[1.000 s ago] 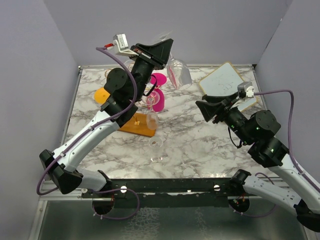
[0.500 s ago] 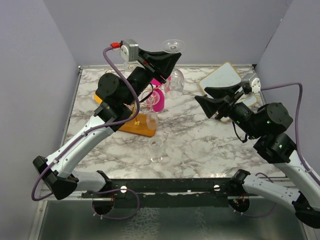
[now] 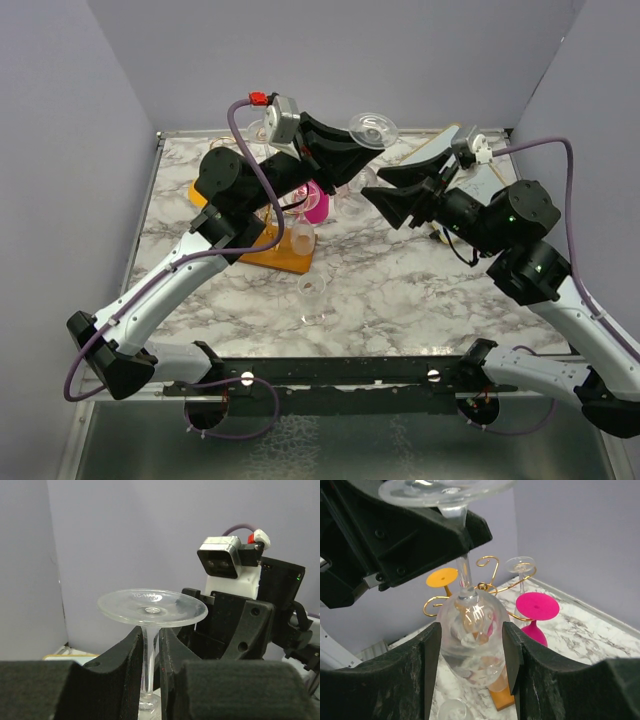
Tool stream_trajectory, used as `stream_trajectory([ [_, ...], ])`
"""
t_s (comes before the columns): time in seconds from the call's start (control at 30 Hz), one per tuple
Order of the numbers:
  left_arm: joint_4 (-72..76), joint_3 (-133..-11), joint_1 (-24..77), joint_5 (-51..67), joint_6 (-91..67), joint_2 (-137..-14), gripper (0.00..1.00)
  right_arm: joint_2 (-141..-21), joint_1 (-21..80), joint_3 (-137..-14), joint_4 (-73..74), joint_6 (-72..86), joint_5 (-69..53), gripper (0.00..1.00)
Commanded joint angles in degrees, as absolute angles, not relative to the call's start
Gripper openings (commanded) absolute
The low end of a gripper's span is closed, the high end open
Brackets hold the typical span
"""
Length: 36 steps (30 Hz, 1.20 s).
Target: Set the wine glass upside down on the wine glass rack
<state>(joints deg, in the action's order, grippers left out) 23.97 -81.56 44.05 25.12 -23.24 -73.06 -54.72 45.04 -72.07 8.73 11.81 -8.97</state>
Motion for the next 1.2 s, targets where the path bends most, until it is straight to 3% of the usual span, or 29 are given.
stream_trajectory([
  [0.0, 27.5, -81.7, 44.3, 30.6, -25.5, -72.0, 0.0, -55.3, 45.3, -74.2, 4.8, 14.0, -9.9, 0.52],
  [0.33, 28.0, -80.7, 44.3, 31.9, -28.0, -71.6, 0.0, -58.5, 45.3, -75.9, 2.4, 13.9, -12.7, 0.5],
  [0.6, 28.5, -80.3, 44.3, 32.4, -29.1, -71.3, 0.0, -58.5, 45.3, -74.1, -0.5, 11.3, -13.5, 0.22],
  [0.7, 28.5, -79.9, 44.3, 32.5, -29.4, -71.3, 0.0, -58.0, 45.3, -73.2, -2.1, 10.2, -12.5, 0.04],
  [0.77, 28.5, -79.9, 44.3, 32.5, -29.8, -71.2, 0.0, -57.9, 45.3, -73.0, -2.1, 9.2, -11.1, 0.01],
  [0.83, 28.5, -79.8, 44.3, 32.2, -30.4, -71.2, 0.13, -57.7, 45.2, -72.3, -2.3, 7.9, -9.2, 0.01],
  [0.97, 28.5, -78.9, 44.3, 30.7, -31.4, -70.7, 0.49, -56.1, 45.3, -68.7, -5.2, 5.4, -3.8, 0.01],
  [1.07, 28.4, -76.8, 44.3, 29.5, -30.6, -69.8, 0.64, -54.6, 45.3, -66.1, -7.1, 2.8, 0.7, 0.01],
  [1.17, 28.5, -74.6, 44.3, 26.9, -32.0, -68.9, 0.72, -53.8, 45.3, -64.9, -7.2, 0.6, 4.9, 0.01],
])
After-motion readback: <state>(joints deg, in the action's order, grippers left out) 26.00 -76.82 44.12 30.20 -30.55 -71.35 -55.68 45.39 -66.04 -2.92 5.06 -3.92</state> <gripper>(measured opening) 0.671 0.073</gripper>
